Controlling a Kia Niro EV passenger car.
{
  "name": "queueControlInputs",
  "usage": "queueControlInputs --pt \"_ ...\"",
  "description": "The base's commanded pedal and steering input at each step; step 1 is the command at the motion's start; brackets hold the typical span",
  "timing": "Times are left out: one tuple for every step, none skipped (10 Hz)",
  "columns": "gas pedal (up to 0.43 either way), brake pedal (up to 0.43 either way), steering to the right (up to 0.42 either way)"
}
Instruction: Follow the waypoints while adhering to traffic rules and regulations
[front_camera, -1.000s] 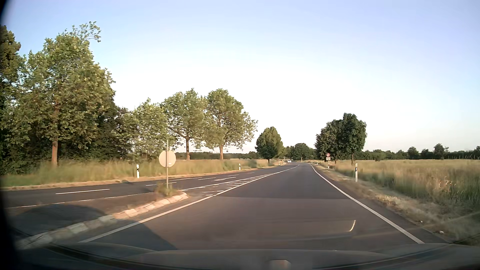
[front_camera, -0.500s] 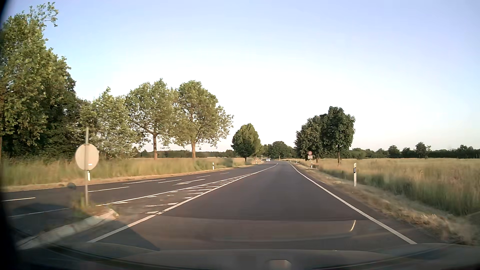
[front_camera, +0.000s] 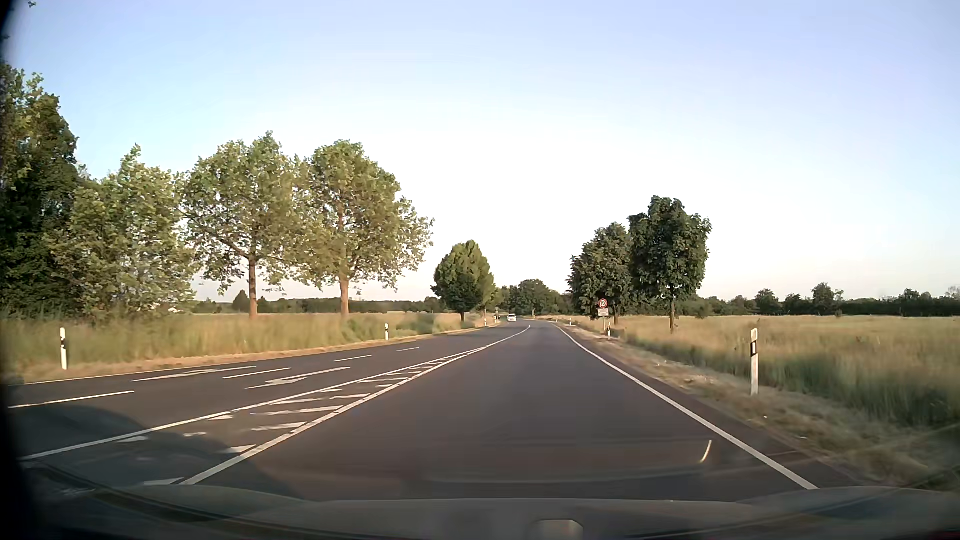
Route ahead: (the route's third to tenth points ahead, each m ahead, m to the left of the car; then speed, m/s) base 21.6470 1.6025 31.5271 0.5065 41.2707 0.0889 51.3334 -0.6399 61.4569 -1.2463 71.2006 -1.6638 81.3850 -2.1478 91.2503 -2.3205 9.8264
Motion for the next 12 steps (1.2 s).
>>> queueControlInputs --pt "0.39 0.024 0.033" --pt "0.39 0.024 0.03" --pt "0.39 0.03 0.028" --pt "0.398 0.024 0.024" --pt "0.398 0.024 0.022" --pt "0.398 0.03 0.017" --pt "0.398 0.03 0.013" --pt "0.398 0.03 0.011" --pt "0.398 0.03 0.007" --pt "0.398 0.024 0.006" --pt "0.398 0.03 0.006" --pt "0.398 0.03 0.006"
